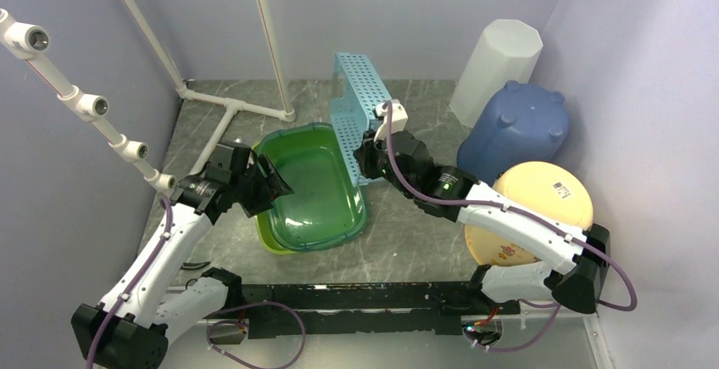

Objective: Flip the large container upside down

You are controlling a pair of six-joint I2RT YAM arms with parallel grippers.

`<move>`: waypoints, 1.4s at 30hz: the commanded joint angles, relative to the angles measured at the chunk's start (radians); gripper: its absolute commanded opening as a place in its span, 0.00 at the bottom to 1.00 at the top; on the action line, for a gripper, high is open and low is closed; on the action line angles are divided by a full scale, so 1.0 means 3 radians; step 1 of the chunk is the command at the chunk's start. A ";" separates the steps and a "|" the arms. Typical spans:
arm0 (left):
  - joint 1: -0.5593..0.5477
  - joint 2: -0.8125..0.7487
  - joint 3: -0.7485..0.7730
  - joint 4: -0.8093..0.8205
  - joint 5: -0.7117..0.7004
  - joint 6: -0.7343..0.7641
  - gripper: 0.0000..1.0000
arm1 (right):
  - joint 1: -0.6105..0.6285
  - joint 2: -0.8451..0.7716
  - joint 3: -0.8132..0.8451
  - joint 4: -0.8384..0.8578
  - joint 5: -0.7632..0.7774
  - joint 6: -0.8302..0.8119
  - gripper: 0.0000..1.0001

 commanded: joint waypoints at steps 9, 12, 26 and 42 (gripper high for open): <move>-0.0006 0.0040 0.0132 -0.0056 -0.0049 0.0090 0.71 | -0.0010 0.0250 0.0123 -0.0360 0.0891 -0.1628 0.00; -0.0007 0.0059 0.0165 -0.0141 -0.0096 0.0109 0.71 | -0.0011 0.0280 0.0003 -0.0262 0.1119 -0.1963 0.00; -0.0006 0.0153 -0.0070 -0.0228 -0.0270 0.0064 0.74 | -0.0013 0.0759 -0.0115 -0.0340 0.1664 -0.2515 0.00; -0.0006 0.0389 -0.0346 -0.0105 -0.0297 0.0027 0.73 | -0.0322 0.1271 -0.0251 -0.0014 0.1153 -0.2806 0.00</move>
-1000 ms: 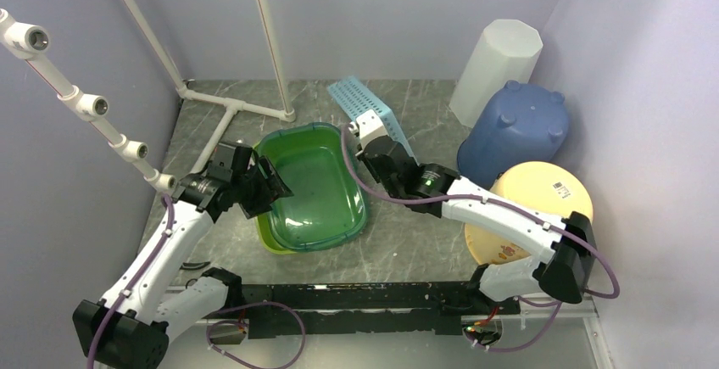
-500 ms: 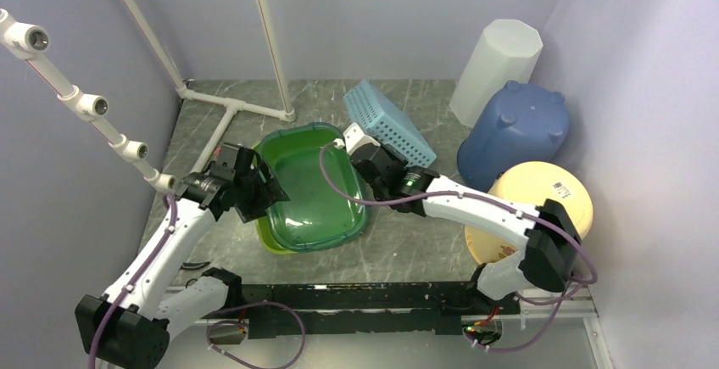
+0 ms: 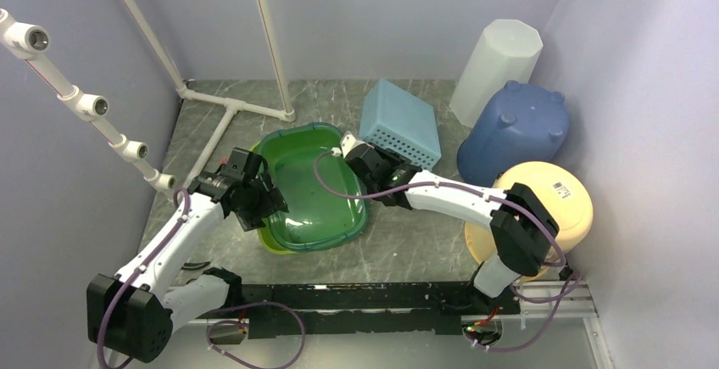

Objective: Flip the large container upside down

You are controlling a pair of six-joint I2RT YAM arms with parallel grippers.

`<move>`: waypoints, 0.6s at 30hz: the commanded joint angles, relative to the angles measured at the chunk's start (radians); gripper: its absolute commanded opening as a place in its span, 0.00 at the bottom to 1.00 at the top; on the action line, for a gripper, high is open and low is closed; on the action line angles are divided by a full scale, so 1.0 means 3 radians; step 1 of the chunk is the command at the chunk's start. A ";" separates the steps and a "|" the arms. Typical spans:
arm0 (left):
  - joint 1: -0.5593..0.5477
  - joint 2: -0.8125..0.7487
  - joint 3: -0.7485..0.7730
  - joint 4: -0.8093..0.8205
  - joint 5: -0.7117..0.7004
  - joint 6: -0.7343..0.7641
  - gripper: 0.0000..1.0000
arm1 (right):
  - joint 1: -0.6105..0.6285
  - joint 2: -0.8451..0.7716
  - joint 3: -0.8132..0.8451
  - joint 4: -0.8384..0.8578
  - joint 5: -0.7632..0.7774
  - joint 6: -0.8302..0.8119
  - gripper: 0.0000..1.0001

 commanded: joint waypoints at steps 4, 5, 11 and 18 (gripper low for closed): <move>-0.0006 0.0089 -0.0166 0.0148 -0.0031 -0.0134 0.69 | -0.0295 0.0067 -0.0212 0.0314 -0.0415 0.0091 0.04; -0.0006 0.0097 -0.0183 0.0143 -0.0063 -0.0164 0.69 | -0.0312 0.0066 -0.0238 0.0320 -0.0500 0.0108 0.06; -0.0006 0.0123 -0.0167 0.0002 -0.0343 -0.0287 0.66 | -0.0325 0.0227 -0.0250 0.0348 -0.0678 0.0222 0.08; -0.0001 0.0124 -0.0125 -0.0247 -0.0626 -0.0348 0.64 | -0.0342 0.0509 -0.0196 0.0241 -0.0801 0.0376 0.10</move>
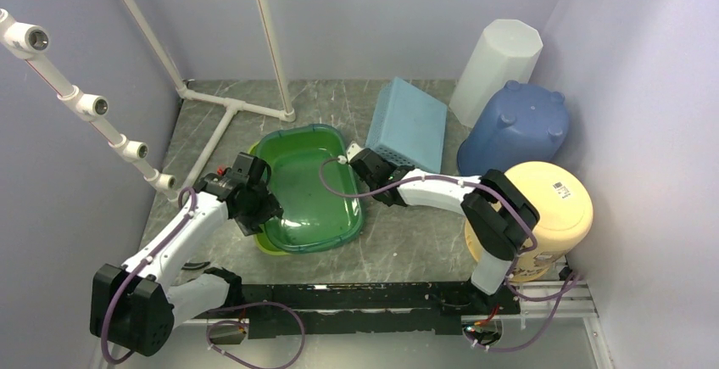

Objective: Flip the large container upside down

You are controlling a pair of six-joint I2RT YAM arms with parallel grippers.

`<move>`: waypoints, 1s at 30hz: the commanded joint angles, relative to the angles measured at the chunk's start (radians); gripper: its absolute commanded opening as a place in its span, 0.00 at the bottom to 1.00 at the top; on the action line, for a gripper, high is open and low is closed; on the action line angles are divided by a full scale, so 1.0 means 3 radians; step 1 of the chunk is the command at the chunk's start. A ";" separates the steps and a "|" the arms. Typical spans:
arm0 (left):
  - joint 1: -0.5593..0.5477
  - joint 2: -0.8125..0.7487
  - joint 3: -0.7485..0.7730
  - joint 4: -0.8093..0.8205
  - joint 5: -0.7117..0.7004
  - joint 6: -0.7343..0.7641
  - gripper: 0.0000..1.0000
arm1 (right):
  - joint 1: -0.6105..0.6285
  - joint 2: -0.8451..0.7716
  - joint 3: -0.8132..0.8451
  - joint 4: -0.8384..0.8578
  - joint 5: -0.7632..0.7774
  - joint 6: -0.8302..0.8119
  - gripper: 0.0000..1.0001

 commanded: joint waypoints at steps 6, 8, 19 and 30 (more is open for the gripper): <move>0.0005 -0.0134 0.0120 -0.0396 -0.0542 -0.0087 0.64 | -0.0033 0.0056 0.0022 -0.0196 -0.0517 0.0396 0.18; 0.0008 -0.0111 0.0130 -0.0404 -0.0536 -0.0076 0.64 | -0.0029 0.0047 -0.0008 -0.0235 -0.0560 0.0448 0.19; 0.0006 -0.0227 0.0192 -0.0445 -0.0541 -0.0026 0.64 | -0.0013 -0.0037 -0.0096 -0.0394 -0.0805 0.0730 0.34; 0.0005 -0.0250 0.0331 -0.0447 -0.0523 0.0060 0.65 | 0.0168 -0.0316 0.0033 -0.0623 -0.0949 0.0734 0.45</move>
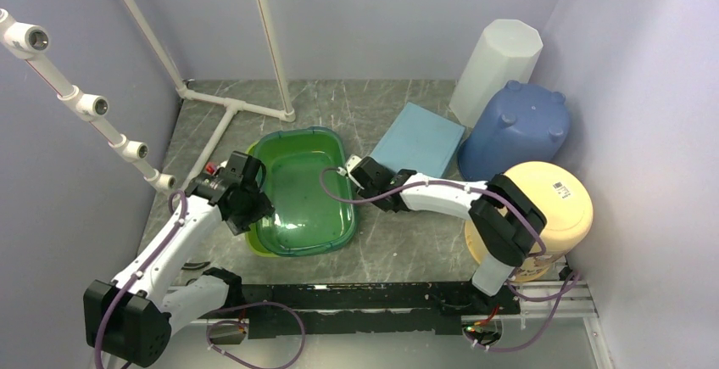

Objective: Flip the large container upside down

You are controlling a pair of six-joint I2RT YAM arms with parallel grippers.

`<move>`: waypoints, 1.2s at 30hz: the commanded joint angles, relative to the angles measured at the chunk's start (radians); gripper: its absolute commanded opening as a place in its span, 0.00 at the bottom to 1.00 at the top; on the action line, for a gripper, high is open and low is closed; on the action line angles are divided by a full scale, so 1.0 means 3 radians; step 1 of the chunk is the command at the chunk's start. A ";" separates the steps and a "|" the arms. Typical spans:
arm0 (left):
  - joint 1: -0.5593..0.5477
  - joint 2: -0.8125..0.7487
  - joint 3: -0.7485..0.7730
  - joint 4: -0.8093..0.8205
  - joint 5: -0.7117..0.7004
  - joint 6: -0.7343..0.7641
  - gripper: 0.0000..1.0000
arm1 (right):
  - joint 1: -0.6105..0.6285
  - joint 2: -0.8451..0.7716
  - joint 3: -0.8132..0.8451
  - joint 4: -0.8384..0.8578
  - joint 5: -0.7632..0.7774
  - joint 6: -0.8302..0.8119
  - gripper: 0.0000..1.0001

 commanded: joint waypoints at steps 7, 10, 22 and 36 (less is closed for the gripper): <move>0.0005 -0.0088 0.0231 -0.0063 -0.0079 0.0100 0.66 | 0.0117 -0.0628 0.0079 -0.0194 -0.0189 0.0300 0.58; 0.0005 -0.0084 0.0258 -0.0056 -0.0062 0.0122 0.66 | 0.0131 -0.0719 0.0051 -0.0269 -0.0137 0.0361 0.59; 0.0004 -0.0072 0.0422 0.0007 0.0047 0.0266 0.66 | 0.0668 -0.0872 -0.0188 0.0016 0.0647 0.0446 0.61; 0.0005 -0.0064 0.0890 0.0168 0.0189 0.0624 0.70 | 0.0897 -0.1367 -0.0285 0.0158 0.1653 0.1012 0.73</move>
